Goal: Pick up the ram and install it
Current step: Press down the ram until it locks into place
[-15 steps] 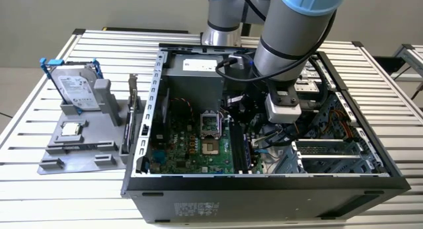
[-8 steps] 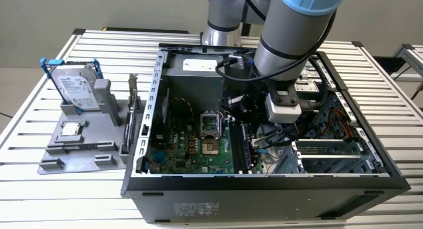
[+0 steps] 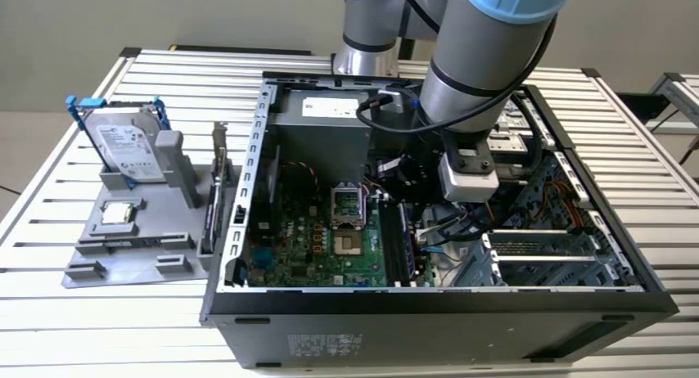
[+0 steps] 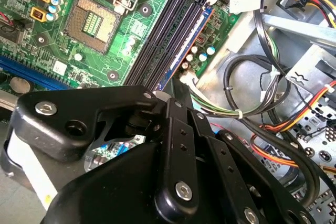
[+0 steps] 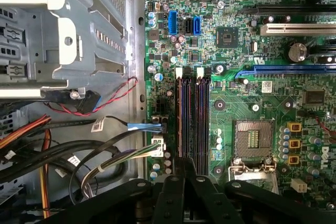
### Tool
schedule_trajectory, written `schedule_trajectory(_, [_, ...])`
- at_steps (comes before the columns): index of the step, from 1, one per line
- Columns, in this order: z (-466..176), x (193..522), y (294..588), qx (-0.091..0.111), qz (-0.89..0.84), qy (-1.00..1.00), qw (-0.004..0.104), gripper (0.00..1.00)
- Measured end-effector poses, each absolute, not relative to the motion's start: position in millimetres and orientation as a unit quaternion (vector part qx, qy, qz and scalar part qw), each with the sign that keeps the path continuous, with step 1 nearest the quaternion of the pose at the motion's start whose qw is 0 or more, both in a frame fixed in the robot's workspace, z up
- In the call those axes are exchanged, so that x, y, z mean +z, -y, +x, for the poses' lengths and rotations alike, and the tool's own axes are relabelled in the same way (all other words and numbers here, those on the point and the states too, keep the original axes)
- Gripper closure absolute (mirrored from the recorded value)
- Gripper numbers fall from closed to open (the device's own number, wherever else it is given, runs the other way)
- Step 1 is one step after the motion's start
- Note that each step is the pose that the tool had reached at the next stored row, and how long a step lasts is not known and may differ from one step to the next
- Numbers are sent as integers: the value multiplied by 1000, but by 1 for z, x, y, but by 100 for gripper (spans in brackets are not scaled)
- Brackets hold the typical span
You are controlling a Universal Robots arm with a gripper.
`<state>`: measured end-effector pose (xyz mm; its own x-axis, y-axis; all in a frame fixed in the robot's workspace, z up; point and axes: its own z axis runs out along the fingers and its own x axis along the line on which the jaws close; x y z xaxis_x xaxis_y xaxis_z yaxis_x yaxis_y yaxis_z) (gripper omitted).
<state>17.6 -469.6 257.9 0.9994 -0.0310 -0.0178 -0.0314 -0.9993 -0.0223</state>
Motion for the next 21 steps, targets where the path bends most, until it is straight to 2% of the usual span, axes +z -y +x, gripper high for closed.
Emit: schedule_trajectory(21, [18, 258, 469, 10, -998, 67, 11, 100])
